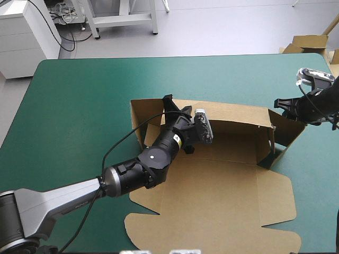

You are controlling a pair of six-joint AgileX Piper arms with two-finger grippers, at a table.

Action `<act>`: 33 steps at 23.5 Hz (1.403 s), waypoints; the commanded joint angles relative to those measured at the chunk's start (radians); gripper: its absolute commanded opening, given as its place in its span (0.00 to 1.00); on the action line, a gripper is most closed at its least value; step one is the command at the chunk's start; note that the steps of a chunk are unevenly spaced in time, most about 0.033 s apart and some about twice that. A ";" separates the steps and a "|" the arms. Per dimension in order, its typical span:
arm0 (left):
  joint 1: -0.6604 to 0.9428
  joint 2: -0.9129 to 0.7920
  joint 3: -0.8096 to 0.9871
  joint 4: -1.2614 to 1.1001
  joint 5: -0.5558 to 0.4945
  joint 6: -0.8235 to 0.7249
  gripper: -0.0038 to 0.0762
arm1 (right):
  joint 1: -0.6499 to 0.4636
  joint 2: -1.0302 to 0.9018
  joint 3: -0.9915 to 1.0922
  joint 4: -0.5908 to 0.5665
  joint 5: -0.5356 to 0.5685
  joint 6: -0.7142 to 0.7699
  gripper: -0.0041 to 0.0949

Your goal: Fold the box

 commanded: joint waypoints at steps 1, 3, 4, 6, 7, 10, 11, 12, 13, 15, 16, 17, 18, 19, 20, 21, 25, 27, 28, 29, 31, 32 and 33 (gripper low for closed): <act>-0.010 -0.043 -0.028 0.005 0.001 -0.049 0.04 | -0.004 -0.054 0.042 0.108 0.009 -0.020 0.46; -0.010 -0.043 -0.028 0.005 0.002 -0.049 0.04 | -0.004 -0.075 0.104 0.115 0.009 -0.032 0.46; -0.010 -0.043 -0.028 0.005 0.002 -0.049 0.04 | -0.004 -0.085 0.123 0.115 0.009 -0.035 0.46; -0.010 -0.043 -0.028 0.005 0.002 -0.049 0.04 | -0.004 -0.110 0.155 0.113 0.009 -0.039 0.46; -0.010 -0.043 -0.028 0.005 0.002 -0.049 0.04 | -0.004 -0.120 0.160 0.113 0.009 -0.039 0.46; -0.010 -0.043 -0.028 0.005 -0.001 -0.049 0.04 | -0.004 -0.154 0.162 0.106 0.005 -0.054 0.46; -0.010 -0.043 -0.028 0.005 -0.013 -0.049 0.04 | -0.006 -0.156 0.148 0.076 -0.004 -0.051 0.46; -0.010 -0.041 -0.028 0.005 -0.019 -0.049 0.04 | -0.006 -0.156 0.140 0.057 -0.020 -0.025 0.46; -0.010 -0.034 -0.028 0.005 -0.020 -0.044 0.04 | -0.006 -0.150 0.119 0.033 -0.069 -0.006 0.46; -0.010 -0.022 -0.028 0.003 -0.019 -0.001 0.04 | -0.006 -0.135 0.084 0.020 -0.080 0.004 0.46; -0.010 -0.008 -0.028 0.003 -0.016 0.022 0.04 | -0.006 -0.124 0.057 0.020 -0.075 0.007 0.46; -0.010 -0.001 -0.028 0.004 -0.016 0.047 0.04 | -0.006 -0.113 0.033 0.020 -0.067 0.006 0.46; -0.010 0.016 -0.028 0.004 -0.012 0.077 0.04 | -0.006 -0.084 -0.040 0.015 -0.050 0.007 0.46; -0.008 0.031 -0.028 0.004 -0.008 0.098 0.04 | -0.006 -0.068 -0.102 0.015 -0.036 0.007 0.46; -0.008 0.040 -0.028 0.004 -0.003 0.111 0.04 | -0.006 -0.062 -0.135 0.010 -0.027 0.010 0.46; -0.008 0.051 -0.028 0.006 -0.003 0.130 0.04 | -0.006 -0.049 -0.194 -0.011 -0.004 0.019 0.46; -0.008 0.088 -0.028 0.006 0.015 0.130 0.04 | -0.050 -0.045 -0.245 -0.086 0.009 0.053 0.46; -0.008 0.097 -0.028 0.009 0.024 0.130 0.04 | -0.096 -0.035 -0.226 -0.057 0.009 0.051 0.46; -0.008 0.098 -0.028 0.009 0.026 0.130 0.04 | -0.104 -0.032 -0.219 -0.053 0.009 0.046 0.46; -0.008 0.100 -0.028 0.011 0.026 0.130 0.04 | -0.111 -0.027 -0.206 -0.049 0.009 0.041 0.46; -0.008 0.100 -0.028 0.013 0.026 0.130 0.04 | -0.115 -0.023 -0.178 -0.036 0.009 0.024 0.46; -0.008 0.100 -0.028 0.013 0.026 0.130 0.04 | -0.115 -0.023 -0.156 -0.023 0.009 0.018 0.46; -0.008 0.100 -0.028 0.019 0.026 0.130 0.04 | -0.115 -0.023 -0.127 -0.006 0.009 0.010 0.46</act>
